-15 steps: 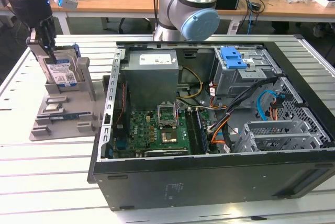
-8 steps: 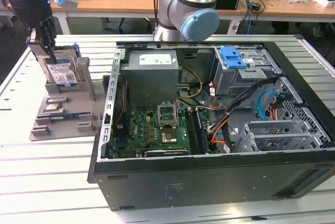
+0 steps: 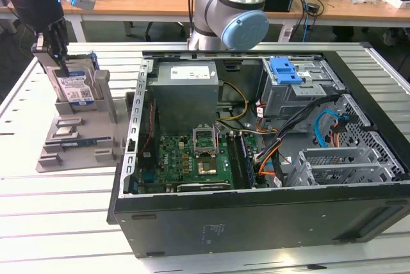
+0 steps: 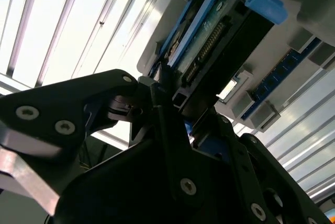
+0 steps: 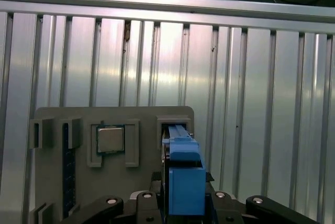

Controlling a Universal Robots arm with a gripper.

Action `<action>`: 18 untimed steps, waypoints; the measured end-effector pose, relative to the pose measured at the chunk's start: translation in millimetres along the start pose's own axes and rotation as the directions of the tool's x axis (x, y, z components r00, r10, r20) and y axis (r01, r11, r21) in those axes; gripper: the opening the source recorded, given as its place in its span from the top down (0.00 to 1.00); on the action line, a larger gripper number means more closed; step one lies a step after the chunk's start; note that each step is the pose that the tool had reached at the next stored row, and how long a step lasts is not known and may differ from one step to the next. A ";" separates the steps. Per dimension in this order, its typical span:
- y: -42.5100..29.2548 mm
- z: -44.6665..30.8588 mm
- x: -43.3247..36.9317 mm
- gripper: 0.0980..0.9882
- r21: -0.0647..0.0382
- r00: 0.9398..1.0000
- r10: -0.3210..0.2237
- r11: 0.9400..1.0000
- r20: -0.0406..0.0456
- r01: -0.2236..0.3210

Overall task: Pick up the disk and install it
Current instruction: 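Pick up the disk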

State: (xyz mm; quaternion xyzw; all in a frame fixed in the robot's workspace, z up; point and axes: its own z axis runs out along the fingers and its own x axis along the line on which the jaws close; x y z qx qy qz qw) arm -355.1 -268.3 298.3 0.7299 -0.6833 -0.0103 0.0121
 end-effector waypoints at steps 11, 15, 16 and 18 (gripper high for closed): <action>1.1 -39.9 -2.8 0.70 0.000 1.000 0.000 1.000 0.000 0.000; 1.4 -52.7 -3.2 0.70 0.000 1.000 0.000 1.000 0.000 0.000; 1.5 -54.9 -3.3 0.70 0.000 1.000 0.000 1.000 0.000 0.000; 1.6 -59.0 -3.5 0.70 0.000 1.000 0.000 1.000 0.000 0.000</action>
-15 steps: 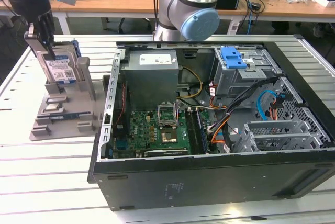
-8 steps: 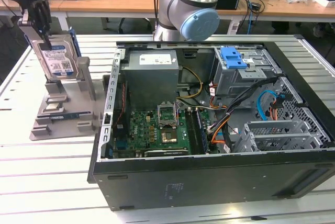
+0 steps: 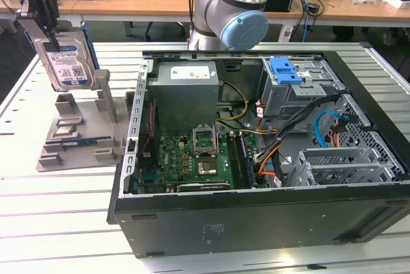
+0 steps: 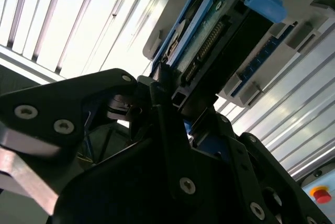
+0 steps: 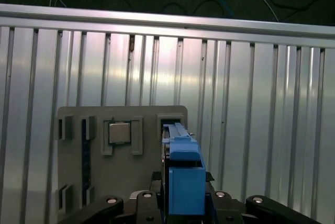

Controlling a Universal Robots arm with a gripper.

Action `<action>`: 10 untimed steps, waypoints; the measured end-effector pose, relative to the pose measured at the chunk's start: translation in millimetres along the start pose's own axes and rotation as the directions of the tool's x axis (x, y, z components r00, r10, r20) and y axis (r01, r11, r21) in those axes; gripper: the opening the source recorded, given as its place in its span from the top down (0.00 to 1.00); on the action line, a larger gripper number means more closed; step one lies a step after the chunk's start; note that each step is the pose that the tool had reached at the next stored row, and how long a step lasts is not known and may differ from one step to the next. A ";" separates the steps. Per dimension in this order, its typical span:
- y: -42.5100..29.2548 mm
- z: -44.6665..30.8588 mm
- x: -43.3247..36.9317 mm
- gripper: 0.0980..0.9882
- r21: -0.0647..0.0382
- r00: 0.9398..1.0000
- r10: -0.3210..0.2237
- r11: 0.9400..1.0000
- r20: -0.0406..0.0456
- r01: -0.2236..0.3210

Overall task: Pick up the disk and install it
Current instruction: 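Pick up the disk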

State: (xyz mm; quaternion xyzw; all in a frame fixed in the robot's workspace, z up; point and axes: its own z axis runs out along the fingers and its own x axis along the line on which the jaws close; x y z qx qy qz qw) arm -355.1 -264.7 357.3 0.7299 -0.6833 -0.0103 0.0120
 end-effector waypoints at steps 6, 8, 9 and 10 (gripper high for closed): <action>0.4 -13.9 -0.7 0.70 0.000 1.000 0.000 1.000 0.000 0.000; 0.6 -19.8 -0.9 0.70 0.000 1.000 0.000 1.000 0.000 0.000; 0.6 -22.0 -1.0 0.70 0.000 1.000 0.000 1.000 0.000 0.000; 0.7 -25.5 -1.2 0.70 0.000 1.000 0.000 1.000 0.000 0.000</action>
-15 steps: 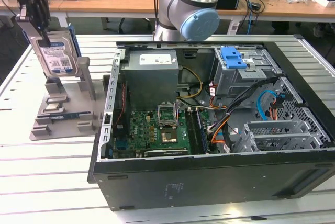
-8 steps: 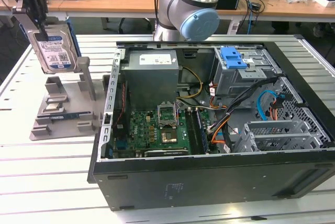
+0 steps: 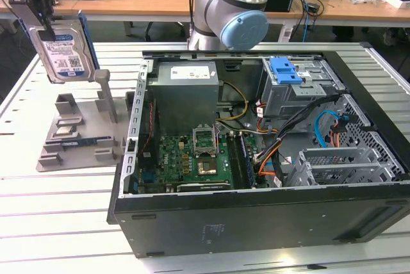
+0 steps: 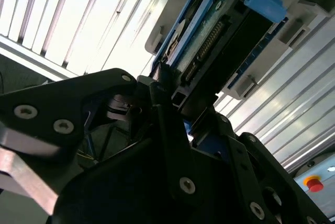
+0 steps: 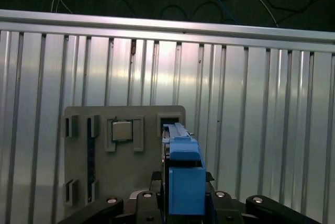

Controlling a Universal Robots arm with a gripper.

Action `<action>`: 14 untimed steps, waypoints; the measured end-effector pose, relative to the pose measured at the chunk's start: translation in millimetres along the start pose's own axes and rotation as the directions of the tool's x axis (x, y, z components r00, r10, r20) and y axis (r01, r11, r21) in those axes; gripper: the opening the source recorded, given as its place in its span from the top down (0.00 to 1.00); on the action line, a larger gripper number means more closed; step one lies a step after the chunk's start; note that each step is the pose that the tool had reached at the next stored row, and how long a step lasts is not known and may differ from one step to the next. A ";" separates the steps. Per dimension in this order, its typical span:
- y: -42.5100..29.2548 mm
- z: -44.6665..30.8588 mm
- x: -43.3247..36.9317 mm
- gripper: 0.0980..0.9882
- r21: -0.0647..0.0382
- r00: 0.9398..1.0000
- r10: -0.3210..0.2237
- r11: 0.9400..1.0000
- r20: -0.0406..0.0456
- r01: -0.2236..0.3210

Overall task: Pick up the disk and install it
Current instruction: 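Pick up the disk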

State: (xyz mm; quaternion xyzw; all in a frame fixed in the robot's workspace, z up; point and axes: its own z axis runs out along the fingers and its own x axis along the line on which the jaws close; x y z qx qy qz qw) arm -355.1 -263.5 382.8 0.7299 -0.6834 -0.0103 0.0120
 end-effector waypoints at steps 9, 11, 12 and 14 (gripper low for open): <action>0.6 -26.0 -1.1 0.70 0.000 1.000 0.000 1.000 0.000 0.000; 0.8 -30.4 -1.3 0.70 0.000 1.000 0.000 1.000 0.000 0.000; 0.8 -32.9 -1.5 0.70 0.000 1.000 0.000 1.000 0.000 0.000; 0.9 -37.6 -1.8 0.70 0.000 1.000 0.000 1.000 0.000 0.000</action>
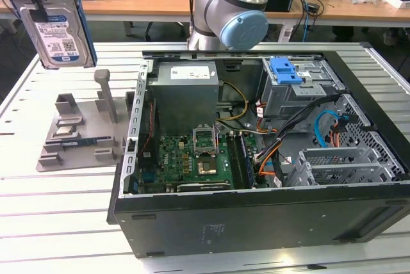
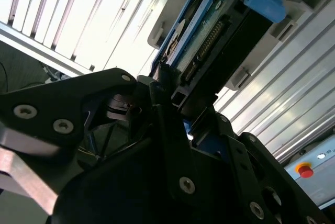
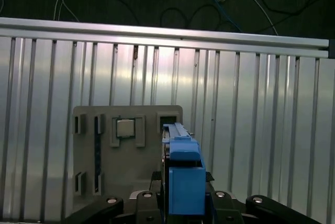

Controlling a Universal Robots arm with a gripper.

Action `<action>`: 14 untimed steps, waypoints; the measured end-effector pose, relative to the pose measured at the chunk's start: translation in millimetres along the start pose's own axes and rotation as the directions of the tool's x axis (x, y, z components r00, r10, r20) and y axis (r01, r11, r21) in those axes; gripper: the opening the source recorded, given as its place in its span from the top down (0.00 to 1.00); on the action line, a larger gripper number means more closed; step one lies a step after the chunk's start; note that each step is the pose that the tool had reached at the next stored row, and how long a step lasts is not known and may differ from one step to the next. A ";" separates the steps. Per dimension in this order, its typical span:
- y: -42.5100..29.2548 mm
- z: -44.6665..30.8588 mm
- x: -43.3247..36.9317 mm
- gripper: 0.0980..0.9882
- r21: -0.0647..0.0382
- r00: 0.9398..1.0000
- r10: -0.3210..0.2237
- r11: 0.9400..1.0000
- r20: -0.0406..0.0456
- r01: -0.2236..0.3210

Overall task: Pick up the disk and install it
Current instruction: 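Pick up the disk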

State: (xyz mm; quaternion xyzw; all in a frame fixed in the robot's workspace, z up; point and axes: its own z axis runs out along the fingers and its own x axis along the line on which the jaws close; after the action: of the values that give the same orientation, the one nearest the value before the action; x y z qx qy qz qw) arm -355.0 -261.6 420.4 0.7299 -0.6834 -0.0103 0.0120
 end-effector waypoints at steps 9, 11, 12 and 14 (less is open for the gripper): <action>0.4 -27.6 -1.8 0.70 0.000 1.000 0.000 1.000 0.000 0.000; 0.5 -33.3 -2.1 0.70 0.000 1.000 0.000 1.000 0.000 0.000; 0.6 -37.6 -2.3 0.70 0.000 1.000 0.000 1.000 0.000 0.000; 0.6 -42.2 -2.6 0.70 0.000 1.000 0.000 1.000 0.000 0.000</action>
State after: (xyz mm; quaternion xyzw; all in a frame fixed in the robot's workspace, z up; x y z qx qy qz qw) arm -354.4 -258.9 462.6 0.7299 -0.6834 -0.0102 0.0120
